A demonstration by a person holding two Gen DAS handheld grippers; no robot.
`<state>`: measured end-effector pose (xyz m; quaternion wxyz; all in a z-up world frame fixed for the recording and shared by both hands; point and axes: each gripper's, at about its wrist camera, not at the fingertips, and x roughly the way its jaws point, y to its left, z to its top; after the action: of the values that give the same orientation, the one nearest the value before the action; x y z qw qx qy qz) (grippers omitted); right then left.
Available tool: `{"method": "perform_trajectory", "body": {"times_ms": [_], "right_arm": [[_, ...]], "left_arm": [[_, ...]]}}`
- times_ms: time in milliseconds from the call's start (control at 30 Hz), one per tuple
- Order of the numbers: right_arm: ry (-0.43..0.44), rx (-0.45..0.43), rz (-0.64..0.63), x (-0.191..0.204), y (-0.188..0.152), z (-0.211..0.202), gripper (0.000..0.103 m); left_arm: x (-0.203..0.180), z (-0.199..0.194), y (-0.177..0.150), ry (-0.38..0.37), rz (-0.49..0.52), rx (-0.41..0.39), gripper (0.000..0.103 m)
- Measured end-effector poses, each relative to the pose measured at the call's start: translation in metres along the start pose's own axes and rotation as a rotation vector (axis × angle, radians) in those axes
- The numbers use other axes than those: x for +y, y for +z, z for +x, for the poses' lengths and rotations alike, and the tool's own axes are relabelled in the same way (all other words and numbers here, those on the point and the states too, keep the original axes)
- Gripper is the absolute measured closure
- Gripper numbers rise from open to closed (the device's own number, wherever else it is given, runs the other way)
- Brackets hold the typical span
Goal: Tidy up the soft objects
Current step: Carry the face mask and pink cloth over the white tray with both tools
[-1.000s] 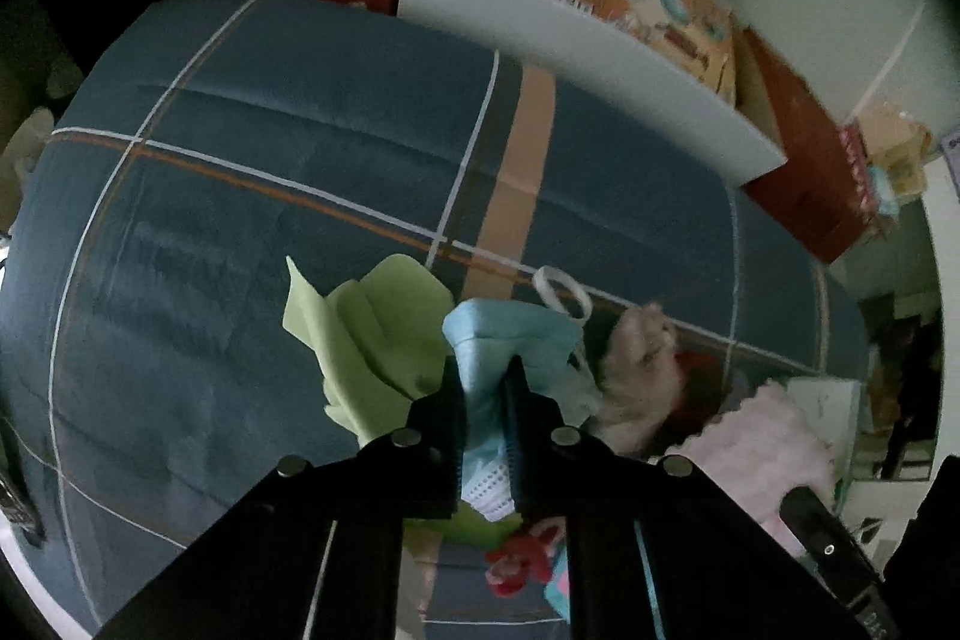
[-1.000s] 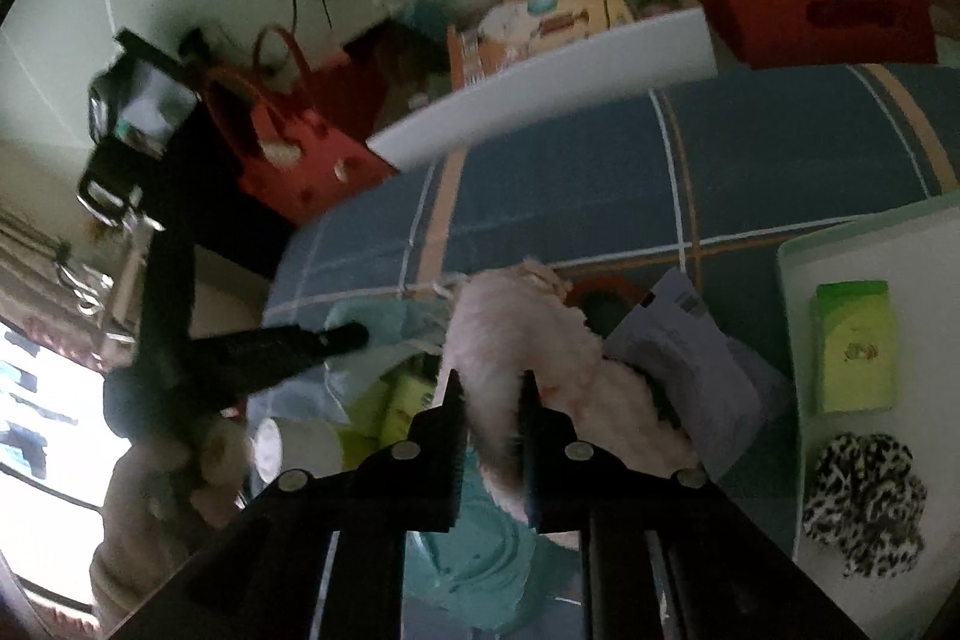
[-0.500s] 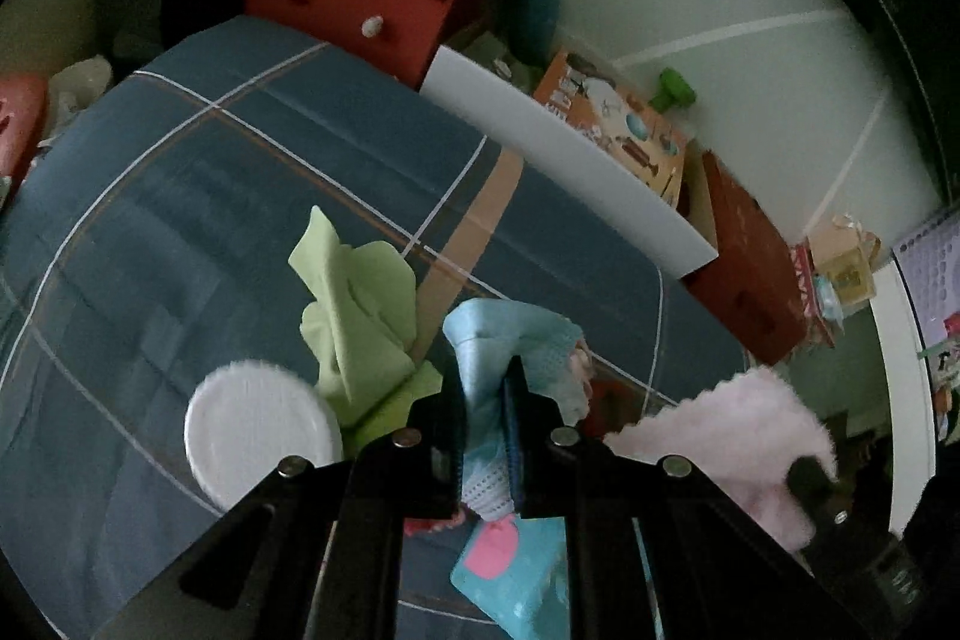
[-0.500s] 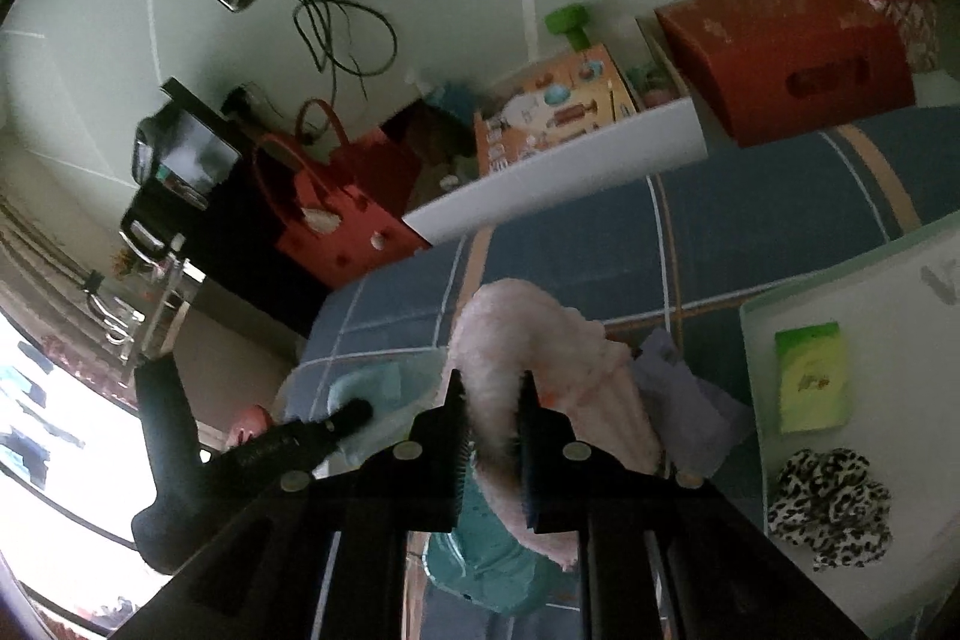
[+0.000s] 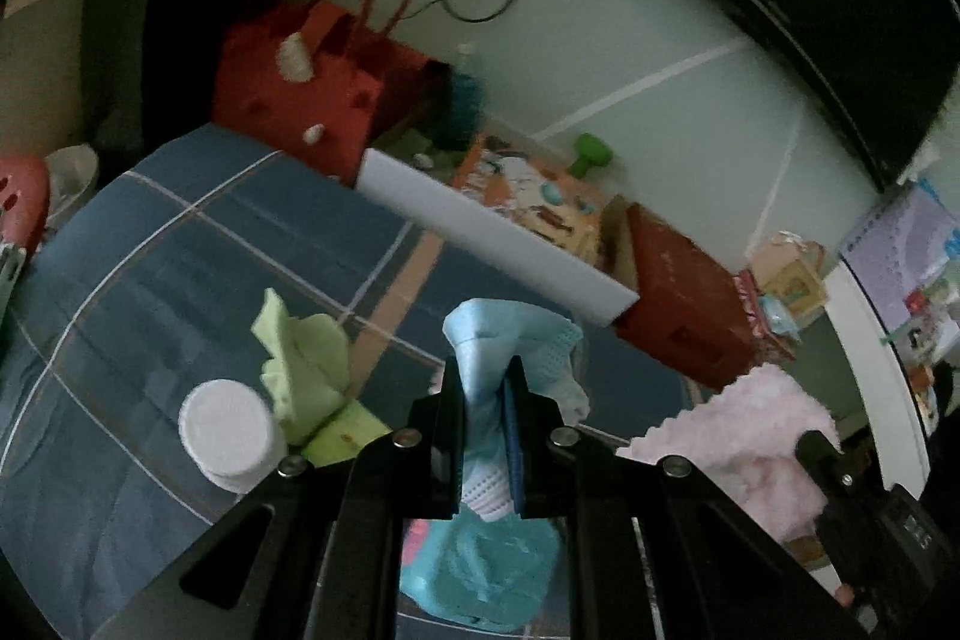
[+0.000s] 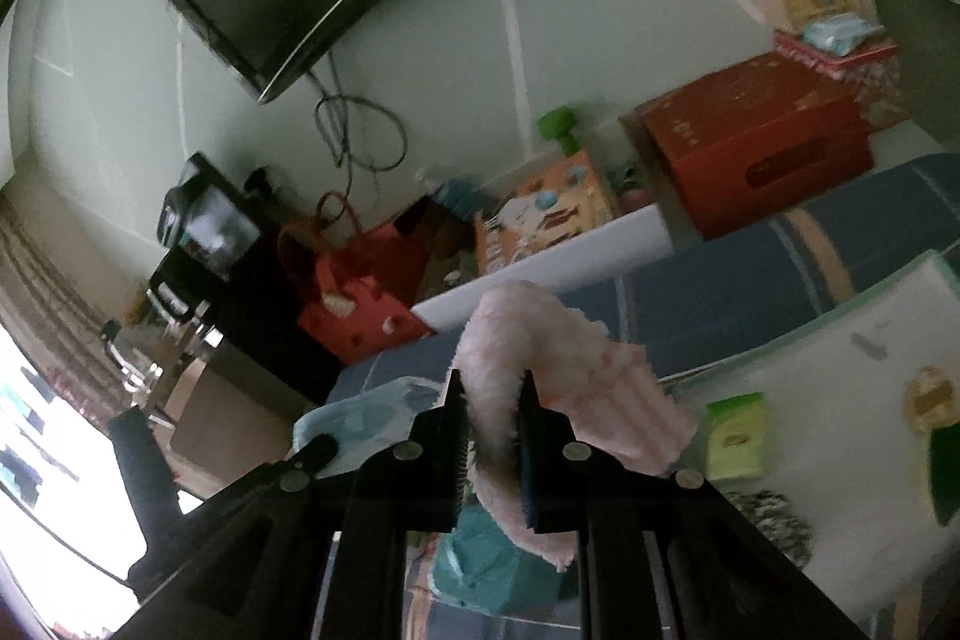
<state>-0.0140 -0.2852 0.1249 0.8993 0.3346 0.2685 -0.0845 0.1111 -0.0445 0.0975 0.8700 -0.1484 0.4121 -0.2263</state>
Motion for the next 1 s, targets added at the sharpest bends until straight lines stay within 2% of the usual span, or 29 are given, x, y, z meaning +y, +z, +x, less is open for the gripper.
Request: {"method": "perform_trajectory", "body": {"times_ms": [300, 500, 733, 833, 1000], "right_arm": [[-0.176, -0.148, 0.080, -0.054, 0.019, -0.054, 0.088], [-0.338, -0.198, 0.117, -0.091, 0.028, -0.075, 0.088], [-0.480, -0.240, 0.180, -0.140, 0.035, -0.088, 0.088], [-0.518, -0.257, 0.199, -0.155, 0.036, -0.090, 0.088], [-0.528, -0.242, 0.233, -0.183, 0.033, -0.078, 0.088]], "left_arm": [[-0.056, 0.004, -0.016, -0.115, 0.084, 0.016, 0.092], [-0.094, 0.021, -0.034, -0.189, 0.141, 0.069, 0.092], [-0.133, 0.047, -0.062, -0.259, 0.194, 0.148, 0.092], [-0.149, 0.057, -0.074, -0.275, 0.229, 0.167, 0.092], [-0.168, 0.082, -0.095, -0.298, 0.272, 0.215, 0.092]]}}
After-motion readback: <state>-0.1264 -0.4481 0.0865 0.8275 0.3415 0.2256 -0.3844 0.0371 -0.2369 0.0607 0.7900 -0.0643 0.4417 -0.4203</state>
